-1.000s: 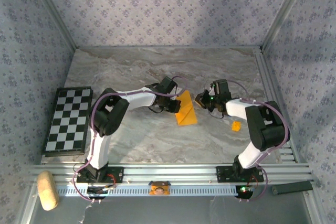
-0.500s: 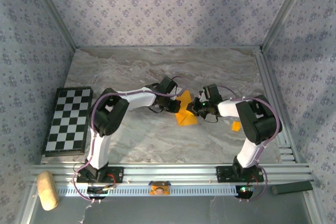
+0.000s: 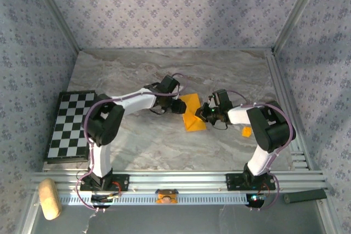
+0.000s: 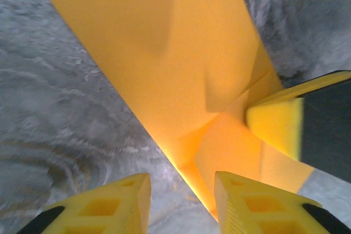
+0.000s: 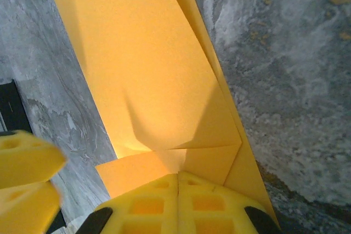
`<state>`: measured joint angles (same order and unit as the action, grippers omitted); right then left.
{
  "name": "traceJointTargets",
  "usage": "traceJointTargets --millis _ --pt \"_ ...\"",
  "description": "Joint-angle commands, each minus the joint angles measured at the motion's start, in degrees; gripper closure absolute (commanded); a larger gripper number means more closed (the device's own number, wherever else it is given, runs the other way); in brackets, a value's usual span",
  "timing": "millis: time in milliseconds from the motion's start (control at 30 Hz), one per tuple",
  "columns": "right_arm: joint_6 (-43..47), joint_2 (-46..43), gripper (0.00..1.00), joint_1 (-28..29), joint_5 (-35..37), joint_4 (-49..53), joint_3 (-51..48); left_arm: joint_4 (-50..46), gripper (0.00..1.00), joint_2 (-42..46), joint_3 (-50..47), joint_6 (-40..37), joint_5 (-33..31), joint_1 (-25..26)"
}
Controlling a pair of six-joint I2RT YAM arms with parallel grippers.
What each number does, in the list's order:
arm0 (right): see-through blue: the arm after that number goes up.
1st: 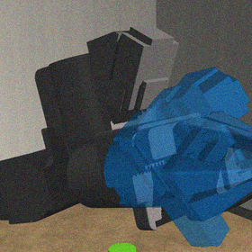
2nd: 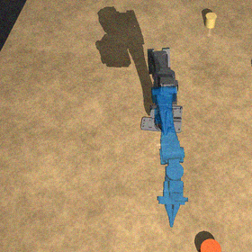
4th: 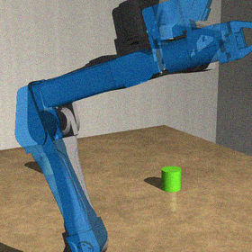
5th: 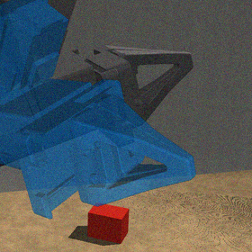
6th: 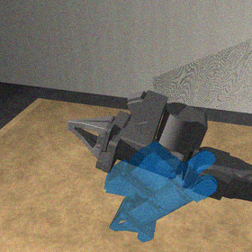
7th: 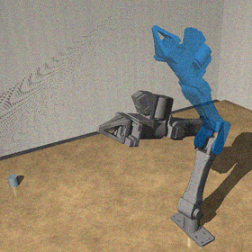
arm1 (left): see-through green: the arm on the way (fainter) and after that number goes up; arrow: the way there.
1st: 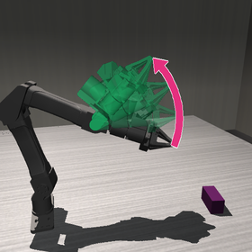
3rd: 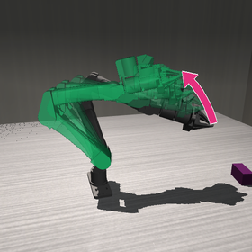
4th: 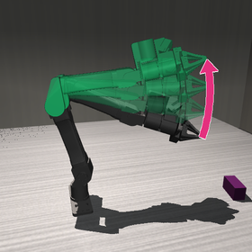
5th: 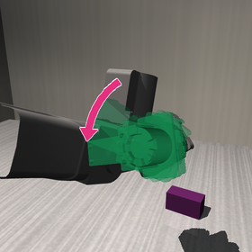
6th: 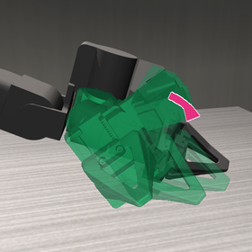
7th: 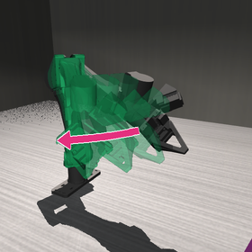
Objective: Fold a paper plane with a square sheet of paper (pick it up from the middle)
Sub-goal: Fold the triangle a second time at the center of the table.
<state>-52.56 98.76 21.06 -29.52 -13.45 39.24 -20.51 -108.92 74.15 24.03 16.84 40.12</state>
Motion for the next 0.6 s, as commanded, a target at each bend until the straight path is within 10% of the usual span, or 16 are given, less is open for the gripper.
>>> traceJointTargets --millis 0,267,567 --pt "-1.55 0.56 0.96 0.46 3.96 4.3 -1.53 -1.7 0.68 4.99 -1.05 3.65 0.56 0.06" --pt "-3.56 0.12 0.96 1.22 4.93 3.11 -1.98 4.49 0.92 3.84 -2.43 9.34 17.99 3.11" --pt "-3.74 0.48 0.96 1.35 4.39 2.63 -1.8 4.48 0.94 -2.53 -0.35 10.1 20.12 5.21"
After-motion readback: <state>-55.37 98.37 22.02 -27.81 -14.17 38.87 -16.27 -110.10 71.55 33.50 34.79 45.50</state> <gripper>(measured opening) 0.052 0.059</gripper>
